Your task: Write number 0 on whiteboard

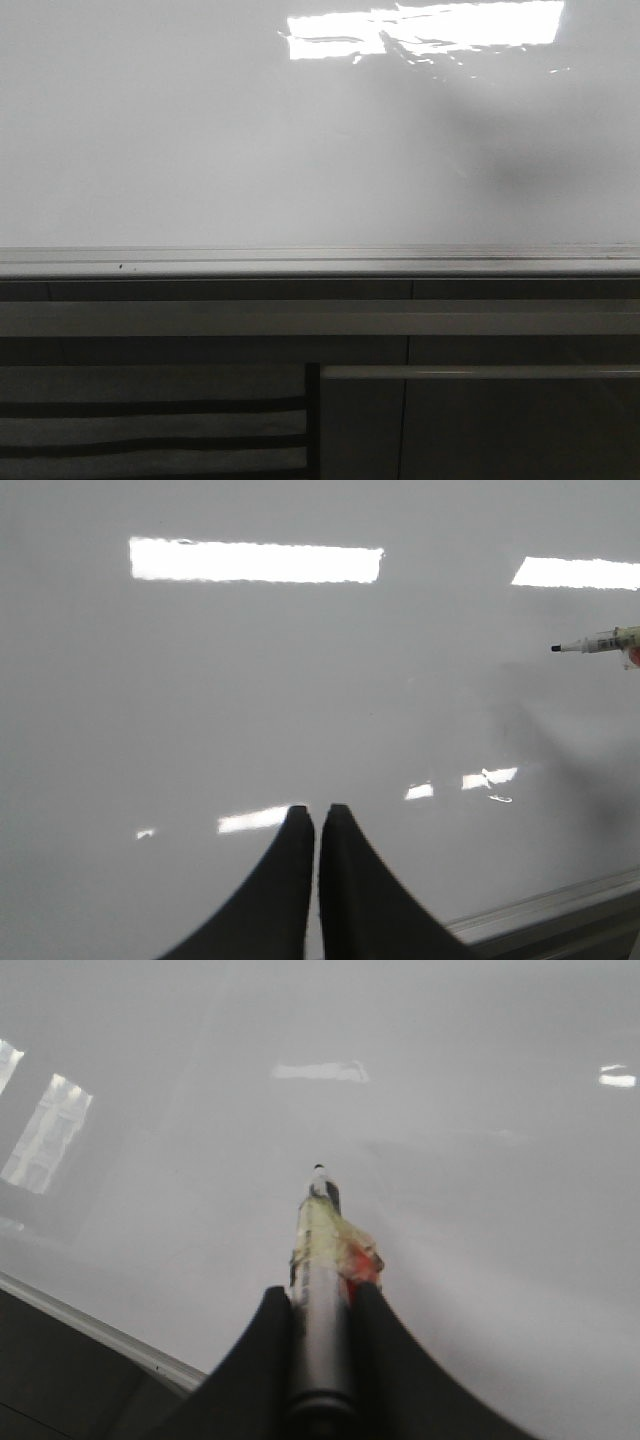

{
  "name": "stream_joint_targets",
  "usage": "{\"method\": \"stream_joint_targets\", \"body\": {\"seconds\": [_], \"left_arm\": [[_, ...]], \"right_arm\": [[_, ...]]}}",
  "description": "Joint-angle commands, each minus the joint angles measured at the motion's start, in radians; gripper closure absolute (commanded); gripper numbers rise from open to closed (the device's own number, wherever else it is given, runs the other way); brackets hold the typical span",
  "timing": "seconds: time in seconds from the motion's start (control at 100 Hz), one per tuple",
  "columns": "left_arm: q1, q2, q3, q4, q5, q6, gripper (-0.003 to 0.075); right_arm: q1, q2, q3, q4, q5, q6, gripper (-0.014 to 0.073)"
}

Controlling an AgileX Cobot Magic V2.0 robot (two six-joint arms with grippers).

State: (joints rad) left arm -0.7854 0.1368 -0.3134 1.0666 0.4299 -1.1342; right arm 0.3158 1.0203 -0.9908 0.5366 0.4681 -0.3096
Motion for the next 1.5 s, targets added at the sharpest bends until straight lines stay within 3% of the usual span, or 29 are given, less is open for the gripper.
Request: {"method": "stream_joint_targets", "body": {"seconds": [0.0, 0.65, 1.35, 1.49], "left_arm": [[0.002, 0.013, -0.028, 0.029, -0.041, -0.009, 0.074], [0.002, 0.013, -0.028, 0.029, -0.054, -0.009, 0.074], [0.002, 0.013, -0.028, 0.029, -0.062, -0.009, 0.074], [0.002, 0.013, -0.028, 0.029, -0.067, -0.009, 0.074]], "right_arm": [[-0.008, -0.011, -0.034, 0.015, -0.081, -0.009, 0.0641], [-0.008, 0.007, -0.034, 0.015, -0.105, -0.009, 0.0641], [-0.006, 0.017, -0.034, 0.017, 0.006, -0.011, 0.0641], [0.041, 0.017, -0.034, 0.023, 0.012, -0.027, 0.0641]]}}
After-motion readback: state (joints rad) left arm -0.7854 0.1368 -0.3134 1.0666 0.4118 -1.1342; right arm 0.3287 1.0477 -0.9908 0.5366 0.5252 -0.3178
